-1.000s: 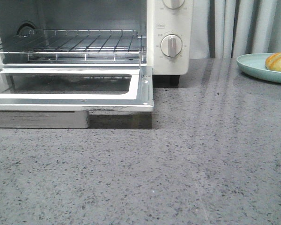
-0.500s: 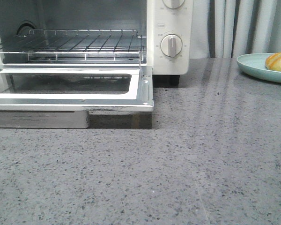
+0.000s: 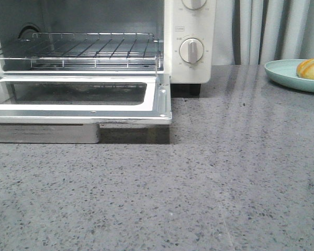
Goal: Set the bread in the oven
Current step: 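Grasp the orange-striped croissant with the right gripper and lift it off the plate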
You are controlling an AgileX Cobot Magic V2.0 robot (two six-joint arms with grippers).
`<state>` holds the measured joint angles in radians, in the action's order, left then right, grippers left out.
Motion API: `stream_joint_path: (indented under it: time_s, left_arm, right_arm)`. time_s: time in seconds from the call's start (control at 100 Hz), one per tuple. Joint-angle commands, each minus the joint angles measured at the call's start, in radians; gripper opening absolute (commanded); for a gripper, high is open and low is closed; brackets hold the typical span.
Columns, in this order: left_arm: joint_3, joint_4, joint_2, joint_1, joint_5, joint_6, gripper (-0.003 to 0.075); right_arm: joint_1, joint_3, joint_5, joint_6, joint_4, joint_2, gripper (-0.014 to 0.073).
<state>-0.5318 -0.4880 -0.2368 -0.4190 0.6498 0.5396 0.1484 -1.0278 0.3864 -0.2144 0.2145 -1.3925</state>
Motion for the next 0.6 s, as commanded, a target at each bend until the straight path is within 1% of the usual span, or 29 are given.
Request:
stream_joint_path:
  time_s: [0.0, 0.05, 0.19, 0.35, 0.59]
  left_arm:
    - [-0.031, -0.026, -0.010, 0.000, -0.072, -0.004, -0.0022]
    - [-0.031, -0.026, -0.010, 0.000, -0.077, -0.004, -0.0022]
    - [-0.031, -0.026, -0.010, 0.000, -0.085, -0.004, -0.0022]
    - [-0.031, -0.026, -0.010, 0.000, -0.088, -0.004, -0.0022]
    - [-0.031, -0.026, -0.010, 0.000, -0.088, -0.004, -0.0022]
  right_arm:
    - [0.014, -0.040, -0.094, 0.007, -0.011, 0.020, 0.0288]
    - [0.014, -0.043, -0.106, 0.007, -0.026, 0.013, 0.0288]
    - [0.006, -0.066, -0.127, 0.007, -0.134, -0.035, 0.0288]
    - [-0.025, -0.101, -0.091, 0.007, -0.142, -0.113, 0.0288]
    - [-0.066, -0.136, -0.108, 0.007, -0.149, -0.180, 0.0288]
